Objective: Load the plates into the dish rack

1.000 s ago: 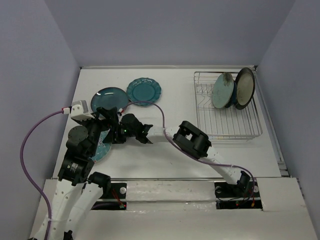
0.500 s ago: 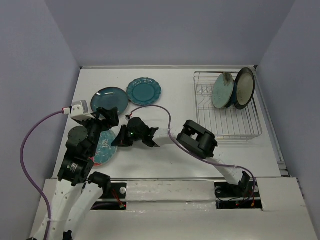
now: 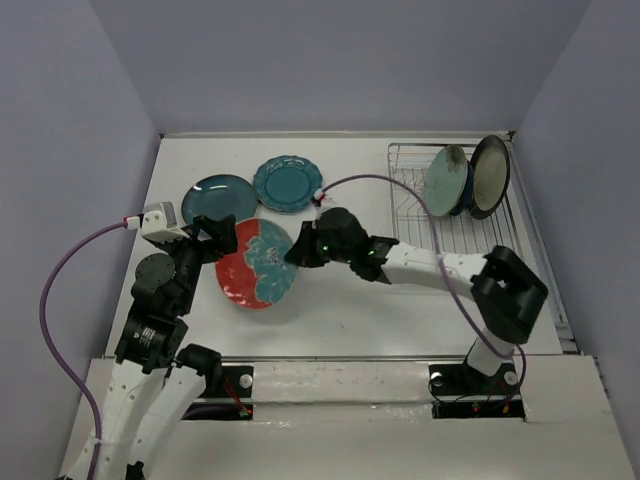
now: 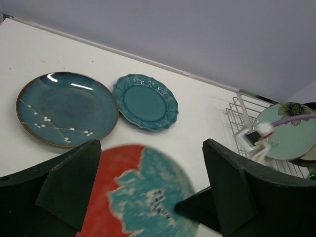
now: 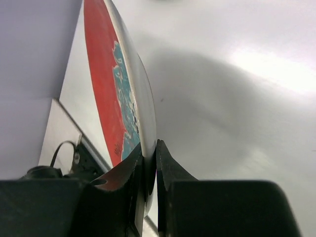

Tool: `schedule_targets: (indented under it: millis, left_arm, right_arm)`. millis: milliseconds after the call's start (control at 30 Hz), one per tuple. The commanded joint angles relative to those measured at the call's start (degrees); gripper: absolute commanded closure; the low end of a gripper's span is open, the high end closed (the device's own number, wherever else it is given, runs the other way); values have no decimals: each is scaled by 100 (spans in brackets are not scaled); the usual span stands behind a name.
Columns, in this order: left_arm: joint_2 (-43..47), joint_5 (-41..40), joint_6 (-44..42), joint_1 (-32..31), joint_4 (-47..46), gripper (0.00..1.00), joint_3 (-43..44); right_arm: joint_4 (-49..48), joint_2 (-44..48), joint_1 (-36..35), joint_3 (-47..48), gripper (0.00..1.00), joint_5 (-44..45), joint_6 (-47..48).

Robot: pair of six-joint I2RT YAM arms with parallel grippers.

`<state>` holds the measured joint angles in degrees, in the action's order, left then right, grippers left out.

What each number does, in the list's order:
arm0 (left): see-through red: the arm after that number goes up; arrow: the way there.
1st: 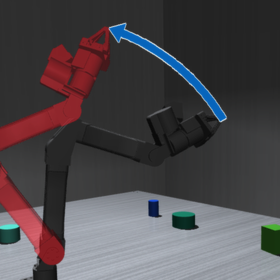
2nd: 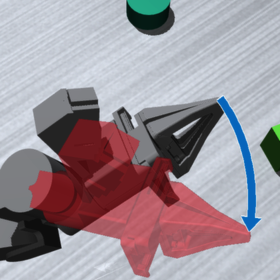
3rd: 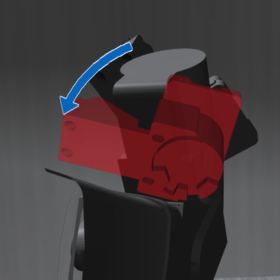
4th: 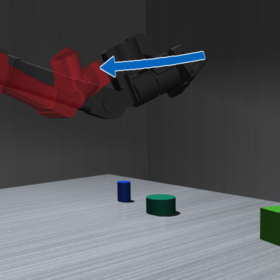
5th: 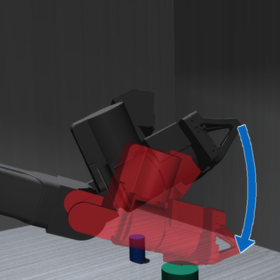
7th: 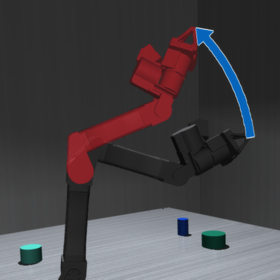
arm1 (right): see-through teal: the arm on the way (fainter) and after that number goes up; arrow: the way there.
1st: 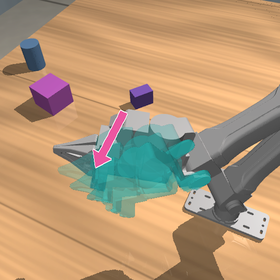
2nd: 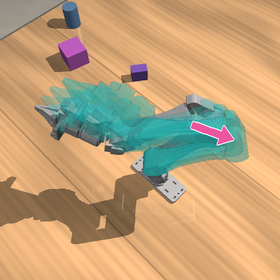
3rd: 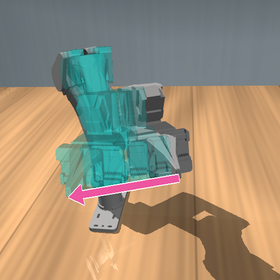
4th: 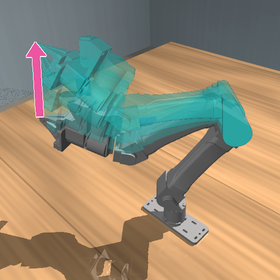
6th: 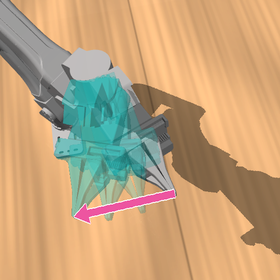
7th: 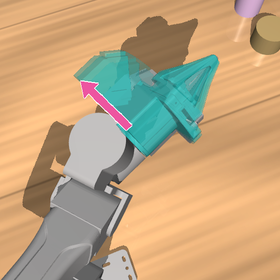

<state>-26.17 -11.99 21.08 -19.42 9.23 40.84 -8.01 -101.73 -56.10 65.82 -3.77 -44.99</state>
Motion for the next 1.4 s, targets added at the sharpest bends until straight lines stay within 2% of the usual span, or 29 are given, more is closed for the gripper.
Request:
schedule_targets:
  millis: [0, 67, 300, 467, 667, 833, 1367]
  left_arm:
    - [77, 74, -52, -27, -299, 5, 21]
    - [77, 109, -51, -36, -308, 5, 12]
    - [139, 135, -60, -79, -317, 6, -6]
    - [156, 179, -60, -106, -317, 6, -6]
    - [156, 267, -69, -123, -335, 6, -23]
    - [130, 293, -69, -141, -343, 6, -23]
    - [25, 364, -60, -150, -396, 6, -41]
  right_arm:
    - [-625, 1812, 801, -263, 93, 876, 736]
    - [-99, 2409, 1003, -158, 93, 1515, 1281]
    - [957, 3518, 1873, 387, 93, 3477, 2913]
    - [1179, 3406, 2400, 844, 93, 4707, 3953]
    - [1179, 2634, 3069, 1231, 93, 4964, 4646]
    - [1179, 2281, 3588, 1460, 93, 4903, 4851]
    - [1179, 2122, 3843, 985, 93, 4965, 4710]
